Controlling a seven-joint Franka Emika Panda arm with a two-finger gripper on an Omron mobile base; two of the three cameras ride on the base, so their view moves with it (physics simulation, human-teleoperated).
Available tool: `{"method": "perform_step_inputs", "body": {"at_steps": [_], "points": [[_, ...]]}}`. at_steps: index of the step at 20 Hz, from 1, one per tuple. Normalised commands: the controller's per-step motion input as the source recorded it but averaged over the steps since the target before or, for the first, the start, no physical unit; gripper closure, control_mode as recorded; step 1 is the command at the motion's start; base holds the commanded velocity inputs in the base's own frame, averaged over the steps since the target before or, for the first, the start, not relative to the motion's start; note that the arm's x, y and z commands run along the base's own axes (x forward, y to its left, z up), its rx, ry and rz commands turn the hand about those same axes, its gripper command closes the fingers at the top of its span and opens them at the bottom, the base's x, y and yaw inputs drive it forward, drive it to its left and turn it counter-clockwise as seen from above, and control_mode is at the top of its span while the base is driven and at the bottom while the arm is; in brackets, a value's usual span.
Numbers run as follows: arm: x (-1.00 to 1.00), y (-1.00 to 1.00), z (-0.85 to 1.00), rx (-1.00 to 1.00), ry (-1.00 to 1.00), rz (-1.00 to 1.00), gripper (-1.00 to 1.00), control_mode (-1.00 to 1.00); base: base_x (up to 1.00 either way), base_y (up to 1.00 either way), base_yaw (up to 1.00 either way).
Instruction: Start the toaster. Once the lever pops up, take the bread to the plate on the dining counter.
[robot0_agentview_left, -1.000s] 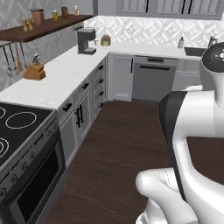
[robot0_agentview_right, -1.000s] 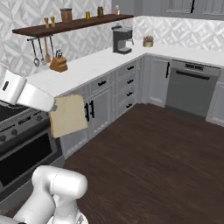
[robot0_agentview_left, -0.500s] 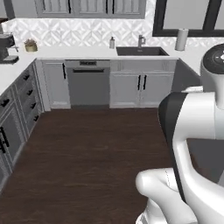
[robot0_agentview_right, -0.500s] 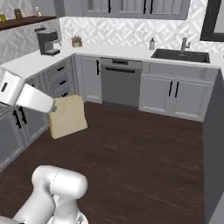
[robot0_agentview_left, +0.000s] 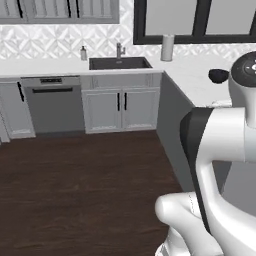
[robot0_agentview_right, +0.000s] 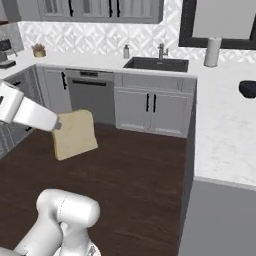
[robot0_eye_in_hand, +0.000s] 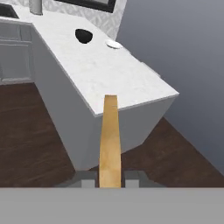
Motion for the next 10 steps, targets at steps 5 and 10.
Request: {"method": "perform_step_inputs", "body": {"at_steps": [5, 10], "points": [[0.00, 0.00, 0.00, 0.00, 0.00, 0.00, 1.00, 1.00, 0.60, -1.00, 0.00], [0.00, 0.00, 0.00, 0.00, 0.00, 0.00, 1.00, 1.00, 0.06, -1.00, 0.00]]}}
